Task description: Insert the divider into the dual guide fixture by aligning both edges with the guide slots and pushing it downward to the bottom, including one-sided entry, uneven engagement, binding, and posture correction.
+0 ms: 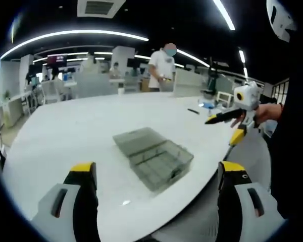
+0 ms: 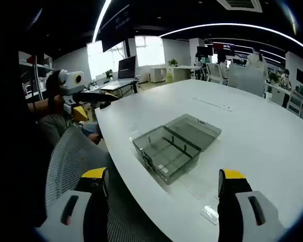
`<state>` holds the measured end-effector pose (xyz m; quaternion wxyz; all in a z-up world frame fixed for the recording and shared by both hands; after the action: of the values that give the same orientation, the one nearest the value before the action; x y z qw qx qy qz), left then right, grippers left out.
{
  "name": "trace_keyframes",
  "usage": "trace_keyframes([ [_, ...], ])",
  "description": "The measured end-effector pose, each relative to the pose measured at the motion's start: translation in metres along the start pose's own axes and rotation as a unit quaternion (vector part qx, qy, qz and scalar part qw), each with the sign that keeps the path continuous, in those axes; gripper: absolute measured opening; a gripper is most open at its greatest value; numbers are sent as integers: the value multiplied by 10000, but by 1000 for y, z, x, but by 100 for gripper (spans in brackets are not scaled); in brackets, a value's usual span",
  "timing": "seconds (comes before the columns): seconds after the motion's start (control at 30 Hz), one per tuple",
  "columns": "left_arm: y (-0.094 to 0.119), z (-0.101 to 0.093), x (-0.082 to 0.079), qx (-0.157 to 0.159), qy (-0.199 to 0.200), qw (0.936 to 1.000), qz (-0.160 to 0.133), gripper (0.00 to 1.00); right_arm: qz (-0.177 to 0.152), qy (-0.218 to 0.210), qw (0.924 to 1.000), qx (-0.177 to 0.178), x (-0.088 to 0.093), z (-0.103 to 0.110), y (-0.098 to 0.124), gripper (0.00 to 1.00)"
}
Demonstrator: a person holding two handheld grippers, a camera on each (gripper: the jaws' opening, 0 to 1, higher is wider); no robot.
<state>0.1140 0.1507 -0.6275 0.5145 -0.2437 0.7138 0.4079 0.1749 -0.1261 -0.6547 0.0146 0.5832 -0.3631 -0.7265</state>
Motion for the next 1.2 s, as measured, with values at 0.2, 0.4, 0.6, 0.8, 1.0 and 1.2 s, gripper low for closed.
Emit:
trace_keyframes([
  [0.2,0,0,0,14,1,10000,7,99,-10,1,10000,20,0,-1,0,89],
  [0.4,-2,-1,-1,47,3,10000,-4,99,-2,-36,10000,21,0,1,0,89],
  [0.6,-7,-2,-1,139,-24,9999,42,99,12,-56,10000,64,2,0,1,88],
  [0.8,-13,-1,-4,248,-70,9996,60,99,24,-106,9998,155,4,-1,2,88],
  [1.0,-20,-3,-4,427,-51,9991,67,99,96,-111,9997,201,5,-2,4,87],
  [1.2,-27,-2,-2,622,-121,9978,174,99,164,-111,9995,238,4,-3,4,87],
])
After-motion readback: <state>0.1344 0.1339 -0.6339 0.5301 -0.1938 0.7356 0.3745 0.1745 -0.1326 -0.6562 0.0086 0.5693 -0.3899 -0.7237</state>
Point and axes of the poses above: the point that each gripper's makers call its tool centre point, and the gripper's own axes: y roughly backward along the fingers, z roughly to its left, x roughly out of its underside, the point moved 6 cm from there along y, roughly backward along the fingers, and after that the axes turned 3 degrees about x, right-handed, at the moved point
